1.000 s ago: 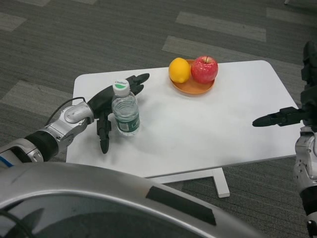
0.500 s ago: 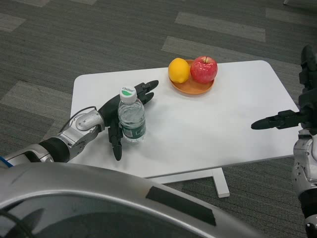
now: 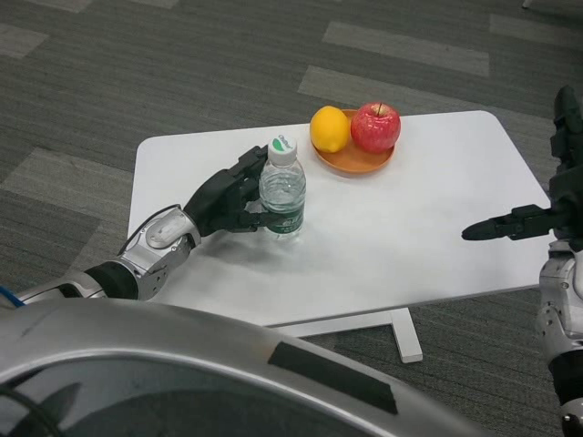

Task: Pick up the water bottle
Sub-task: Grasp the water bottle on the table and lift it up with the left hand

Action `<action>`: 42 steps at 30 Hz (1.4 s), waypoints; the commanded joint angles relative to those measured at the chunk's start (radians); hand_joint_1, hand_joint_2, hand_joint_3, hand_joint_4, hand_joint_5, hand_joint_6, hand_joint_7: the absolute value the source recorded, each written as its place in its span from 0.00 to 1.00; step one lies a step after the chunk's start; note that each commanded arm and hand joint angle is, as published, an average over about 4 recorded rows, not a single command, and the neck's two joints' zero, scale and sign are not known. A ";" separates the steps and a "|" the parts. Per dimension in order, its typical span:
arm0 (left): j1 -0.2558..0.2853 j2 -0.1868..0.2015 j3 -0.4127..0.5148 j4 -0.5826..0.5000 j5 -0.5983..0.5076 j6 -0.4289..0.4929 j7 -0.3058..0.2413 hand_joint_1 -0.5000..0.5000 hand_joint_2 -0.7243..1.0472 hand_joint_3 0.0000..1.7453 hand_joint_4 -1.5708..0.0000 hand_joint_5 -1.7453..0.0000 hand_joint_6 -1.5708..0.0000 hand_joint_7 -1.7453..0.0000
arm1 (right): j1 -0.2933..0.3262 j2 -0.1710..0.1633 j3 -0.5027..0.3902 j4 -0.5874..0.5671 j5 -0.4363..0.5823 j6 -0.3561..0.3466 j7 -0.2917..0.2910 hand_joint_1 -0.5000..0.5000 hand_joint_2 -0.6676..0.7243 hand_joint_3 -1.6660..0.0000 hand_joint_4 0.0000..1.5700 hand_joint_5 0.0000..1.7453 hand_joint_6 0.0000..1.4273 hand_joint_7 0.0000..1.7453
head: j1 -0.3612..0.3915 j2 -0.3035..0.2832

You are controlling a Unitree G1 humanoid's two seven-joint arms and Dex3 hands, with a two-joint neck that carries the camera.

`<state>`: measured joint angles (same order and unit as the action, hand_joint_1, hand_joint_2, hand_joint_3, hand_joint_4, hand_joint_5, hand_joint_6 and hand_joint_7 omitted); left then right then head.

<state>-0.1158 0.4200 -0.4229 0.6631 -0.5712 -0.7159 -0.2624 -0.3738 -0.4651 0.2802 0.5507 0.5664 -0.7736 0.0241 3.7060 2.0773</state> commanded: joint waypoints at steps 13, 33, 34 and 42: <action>-0.009 -0.017 -0.033 0.015 -0.064 -0.022 0.009 0.09 1.00 0.06 0.56 0.00 0.92 0.65 | 0.023 0.008 -0.015 -0.017 0.009 -0.006 -0.006 0.00 0.68 1.00 0.00 0.00 0.00 0.04 | -0.001 -0.005; -0.018 -0.015 -0.030 0.018 -0.120 -0.048 0.011 0.09 1.00 0.07 0.49 0.00 0.88 0.49 | 0.023 0.009 -0.014 -0.012 0.009 -0.006 -0.006 0.00 0.68 1.00 0.00 0.00 0.00 0.04 | 0.006 -0.007; -0.019 -0.015 -0.029 0.018 -0.129 -0.053 0.011 0.09 1.00 0.07 0.48 0.00 0.87 0.47 | 0.023 0.009 -0.014 -0.012 0.009 -0.006 -0.006 0.00 0.68 1.00 0.00 0.00 0.00 0.04 | 0.006 -0.008; -0.018 -0.017 0.005 0.013 -0.161 -0.077 0.011 0.17 0.98 0.05 0.43 0.00 0.84 0.19 | 0.023 0.010 -0.014 -0.012 0.009 -0.006 -0.006 0.00 0.68 1.00 0.00 0.00 0.00 0.04 | 0.011 -0.004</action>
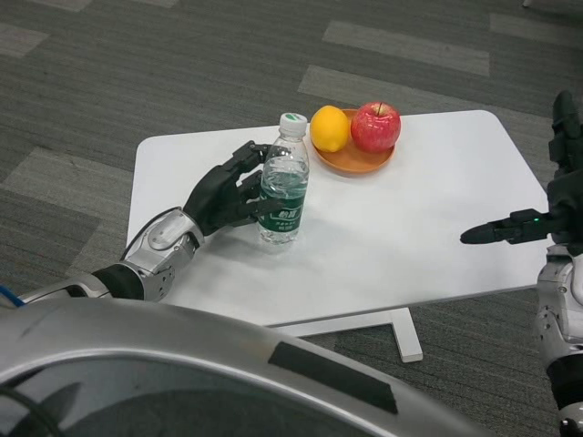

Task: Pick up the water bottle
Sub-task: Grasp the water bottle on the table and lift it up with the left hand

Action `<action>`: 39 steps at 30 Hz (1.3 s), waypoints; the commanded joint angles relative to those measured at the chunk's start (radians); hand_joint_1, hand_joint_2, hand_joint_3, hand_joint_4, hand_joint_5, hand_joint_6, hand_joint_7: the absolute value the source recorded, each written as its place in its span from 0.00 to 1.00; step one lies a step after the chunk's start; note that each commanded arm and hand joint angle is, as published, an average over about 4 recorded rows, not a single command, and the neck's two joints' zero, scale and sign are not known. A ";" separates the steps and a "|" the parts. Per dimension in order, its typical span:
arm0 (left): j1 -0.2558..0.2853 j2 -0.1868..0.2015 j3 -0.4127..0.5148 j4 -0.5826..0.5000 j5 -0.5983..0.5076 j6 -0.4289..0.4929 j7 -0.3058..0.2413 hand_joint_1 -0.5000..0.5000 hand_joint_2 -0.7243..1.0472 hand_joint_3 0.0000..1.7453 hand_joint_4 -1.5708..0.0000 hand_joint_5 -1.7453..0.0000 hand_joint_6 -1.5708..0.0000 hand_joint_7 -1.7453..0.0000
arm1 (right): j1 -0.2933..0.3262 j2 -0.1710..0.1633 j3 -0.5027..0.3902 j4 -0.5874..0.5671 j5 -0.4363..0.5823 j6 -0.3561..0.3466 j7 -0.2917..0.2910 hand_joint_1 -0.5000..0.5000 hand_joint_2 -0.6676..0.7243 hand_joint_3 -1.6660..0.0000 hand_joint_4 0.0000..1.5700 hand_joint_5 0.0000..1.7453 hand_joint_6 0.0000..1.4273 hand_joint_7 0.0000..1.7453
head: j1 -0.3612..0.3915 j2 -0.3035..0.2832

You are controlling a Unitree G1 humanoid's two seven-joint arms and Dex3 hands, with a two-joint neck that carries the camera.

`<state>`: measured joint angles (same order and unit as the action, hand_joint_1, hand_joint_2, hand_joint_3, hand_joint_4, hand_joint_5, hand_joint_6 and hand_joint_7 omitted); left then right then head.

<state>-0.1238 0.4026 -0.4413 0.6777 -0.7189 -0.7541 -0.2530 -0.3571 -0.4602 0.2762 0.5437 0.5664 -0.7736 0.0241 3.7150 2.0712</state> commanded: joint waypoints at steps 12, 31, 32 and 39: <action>-0.010 -0.001 0.062 -0.010 -0.026 -0.077 0.014 0.22 0.99 0.05 0.45 0.00 0.83 0.08 | 0.006 0.006 -0.009 -0.006 0.009 -0.006 -0.006 0.00 0.68 1.00 0.00 0.00 0.00 0.04 | 0.006 0.006; -0.010 0.019 0.247 -0.263 -0.006 -0.081 0.074 0.22 1.00 0.05 0.46 0.00 0.83 0.08 | -0.010 0.006 -0.002 0.008 0.009 -0.005 -0.009 0.00 0.68 1.00 0.00 0.00 0.00 0.04 | 0.013 0.076; -0.010 0.028 0.256 -0.286 0.000 -0.060 0.077 0.22 1.00 0.05 0.46 0.00 0.83 0.08 | -0.012 0.006 -0.001 0.009 0.009 -0.005 -0.009 0.00 0.68 1.00 0.00 0.00 0.00 0.04 | 0.011 0.078; -0.027 0.150 0.237 -0.404 -0.011 0.070 0.098 0.22 1.00 0.05 0.45 0.00 0.82 0.08 | -0.028 0.006 0.010 0.022 0.009 -0.005 -0.009 0.00 0.68 1.00 0.00 0.00 0.00 0.04 | -0.060 0.155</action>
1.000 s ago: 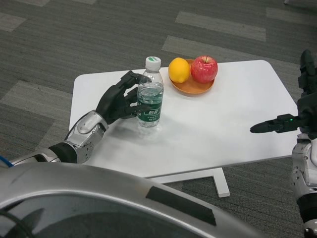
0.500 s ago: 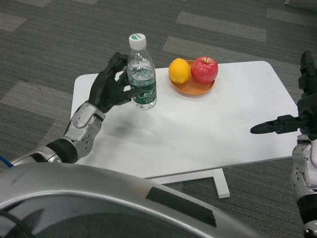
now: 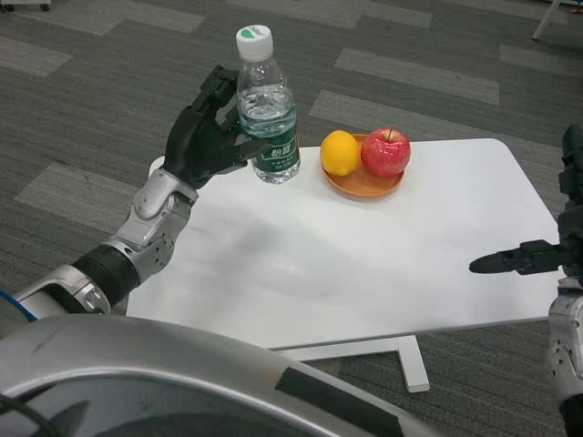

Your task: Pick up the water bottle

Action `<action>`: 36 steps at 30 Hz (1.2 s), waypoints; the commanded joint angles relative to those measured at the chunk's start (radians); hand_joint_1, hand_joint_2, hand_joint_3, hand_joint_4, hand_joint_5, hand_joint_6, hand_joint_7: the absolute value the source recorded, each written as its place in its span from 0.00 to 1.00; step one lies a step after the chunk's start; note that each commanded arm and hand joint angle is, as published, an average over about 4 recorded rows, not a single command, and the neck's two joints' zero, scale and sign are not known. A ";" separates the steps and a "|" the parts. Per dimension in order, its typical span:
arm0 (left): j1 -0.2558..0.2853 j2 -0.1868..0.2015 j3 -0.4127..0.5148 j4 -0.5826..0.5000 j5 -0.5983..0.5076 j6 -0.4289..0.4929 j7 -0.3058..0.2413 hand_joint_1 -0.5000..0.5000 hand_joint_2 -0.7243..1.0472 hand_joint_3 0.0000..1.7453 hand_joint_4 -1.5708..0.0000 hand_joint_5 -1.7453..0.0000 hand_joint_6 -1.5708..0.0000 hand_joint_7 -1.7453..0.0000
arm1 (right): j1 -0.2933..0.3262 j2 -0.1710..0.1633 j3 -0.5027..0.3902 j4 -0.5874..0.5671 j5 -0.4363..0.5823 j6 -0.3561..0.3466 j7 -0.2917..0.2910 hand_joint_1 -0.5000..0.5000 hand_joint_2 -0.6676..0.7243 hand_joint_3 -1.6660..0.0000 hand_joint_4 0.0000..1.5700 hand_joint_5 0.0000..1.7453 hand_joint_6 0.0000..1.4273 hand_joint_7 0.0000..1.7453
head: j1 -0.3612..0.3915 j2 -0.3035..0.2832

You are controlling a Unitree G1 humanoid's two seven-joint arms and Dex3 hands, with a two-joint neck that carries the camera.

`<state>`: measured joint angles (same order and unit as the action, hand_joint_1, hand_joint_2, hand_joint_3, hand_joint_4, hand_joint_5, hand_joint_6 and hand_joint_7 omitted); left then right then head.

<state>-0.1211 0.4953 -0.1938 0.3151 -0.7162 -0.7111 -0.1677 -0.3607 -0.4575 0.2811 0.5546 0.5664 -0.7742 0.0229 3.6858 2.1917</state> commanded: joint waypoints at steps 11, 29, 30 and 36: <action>-0.126 0.182 -0.115 -0.080 -0.090 0.088 0.031 0.22 1.00 0.07 0.45 0.00 0.82 0.08 | -0.058 0.000 0.015 0.037 0.009 -0.005 -0.009 0.00 0.68 1.00 0.00 0.00 0.00 0.05 | -0.235 0.225; -0.161 0.208 -0.135 -0.083 -0.091 0.110 0.028 0.22 1.00 0.09 0.45 0.00 0.80 0.04 | -0.054 -0.004 0.000 0.017 0.009 -0.006 -0.011 0.00 0.68 1.00 0.00 0.00 0.00 0.04 | -0.252 0.278; -0.160 0.207 -0.133 -0.084 -0.090 0.109 0.028 0.22 1.00 0.09 0.45 0.00 0.80 0.05 | -0.053 -0.004 -0.002 0.015 0.009 -0.006 -0.012 0.00 0.68 1.00 0.00 0.00 0.00 0.04 | -0.255 0.278; -0.146 0.188 -0.110 -0.087 -0.075 0.108 0.025 0.22 1.00 0.09 0.45 0.00 0.80 0.06 | -0.045 -0.004 -0.012 0.003 0.009 -0.007 -0.014 0.00 0.68 1.00 0.00 0.00 0.00 0.04 | -0.278 0.283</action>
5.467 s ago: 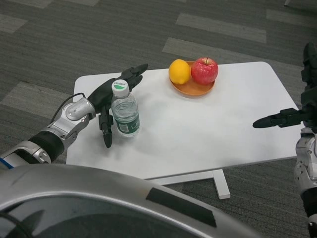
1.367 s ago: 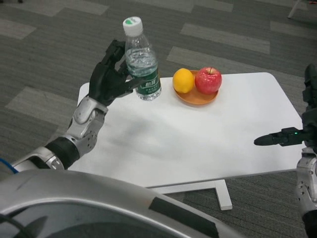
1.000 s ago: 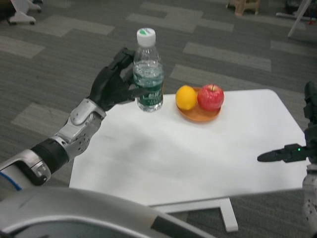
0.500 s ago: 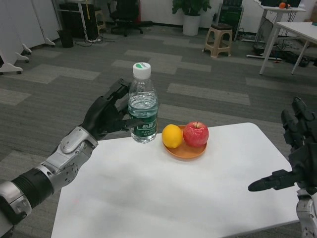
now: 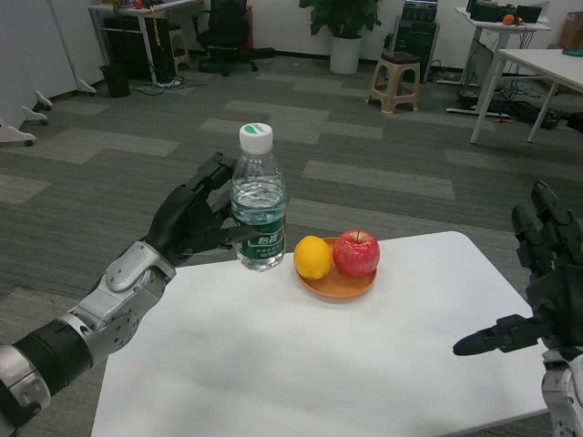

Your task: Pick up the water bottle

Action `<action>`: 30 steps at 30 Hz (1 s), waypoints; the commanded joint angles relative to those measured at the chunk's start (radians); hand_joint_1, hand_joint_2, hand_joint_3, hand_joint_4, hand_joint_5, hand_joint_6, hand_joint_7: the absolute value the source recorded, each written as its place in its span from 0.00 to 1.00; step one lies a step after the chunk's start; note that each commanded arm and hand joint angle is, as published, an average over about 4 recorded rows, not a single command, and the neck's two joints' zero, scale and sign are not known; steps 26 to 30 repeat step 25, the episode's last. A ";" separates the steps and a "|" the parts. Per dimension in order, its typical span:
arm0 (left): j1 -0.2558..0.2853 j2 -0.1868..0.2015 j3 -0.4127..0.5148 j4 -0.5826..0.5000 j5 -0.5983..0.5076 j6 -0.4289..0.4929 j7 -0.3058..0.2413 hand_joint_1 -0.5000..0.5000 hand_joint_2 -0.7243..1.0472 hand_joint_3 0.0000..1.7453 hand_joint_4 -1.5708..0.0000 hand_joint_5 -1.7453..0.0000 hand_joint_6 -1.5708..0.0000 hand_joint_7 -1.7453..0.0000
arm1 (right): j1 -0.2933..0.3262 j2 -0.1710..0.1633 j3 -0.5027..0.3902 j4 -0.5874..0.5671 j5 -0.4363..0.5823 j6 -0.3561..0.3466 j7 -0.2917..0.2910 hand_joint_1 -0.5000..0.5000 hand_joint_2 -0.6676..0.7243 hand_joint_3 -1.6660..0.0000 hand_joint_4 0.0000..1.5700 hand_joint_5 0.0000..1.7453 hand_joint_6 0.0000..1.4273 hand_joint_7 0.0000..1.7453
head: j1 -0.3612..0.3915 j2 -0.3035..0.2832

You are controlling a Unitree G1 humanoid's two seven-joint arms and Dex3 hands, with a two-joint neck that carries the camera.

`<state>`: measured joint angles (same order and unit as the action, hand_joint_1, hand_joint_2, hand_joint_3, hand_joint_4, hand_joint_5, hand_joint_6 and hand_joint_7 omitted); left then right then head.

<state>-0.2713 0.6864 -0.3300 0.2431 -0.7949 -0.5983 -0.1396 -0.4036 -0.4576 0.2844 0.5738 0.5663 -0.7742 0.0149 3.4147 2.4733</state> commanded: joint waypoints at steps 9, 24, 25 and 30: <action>0.047 -0.064 0.082 -0.015 0.042 -0.005 -0.014 0.22 1.00 0.10 0.45 0.00 0.80 0.05 | 0.009 -0.004 -0.022 -0.028 0.009 -0.007 -0.006 0.00 0.68 1.00 0.00 0.00 0.00 0.04 | -0.023 0.004; 0.057 -0.093 0.101 -0.013 0.060 -0.005 -0.020 0.22 1.00 0.10 0.45 0.00 0.78 0.05 | 0.009 -0.006 -0.022 -0.021 0.009 -0.007 -0.006 0.00 0.68 1.00 0.00 0.00 0.00 0.04 | -0.010 -0.015; 0.056 -0.093 0.101 -0.013 0.060 -0.005 -0.020 0.22 1.00 0.10 0.45 0.00 0.78 0.05 | 0.009 -0.006 -0.022 -0.020 0.009 -0.007 -0.006 0.00 0.68 1.00 0.00 0.00 0.00 0.04 | -0.010 -0.014; 0.056 -0.093 0.101 -0.013 0.060 -0.005 -0.020 0.22 1.00 0.10 0.45 0.00 0.78 0.05 | 0.009 -0.006 -0.022 -0.020 0.009 -0.007 -0.006 0.00 0.68 1.00 0.00 0.00 0.00 0.04 | -0.010 -0.014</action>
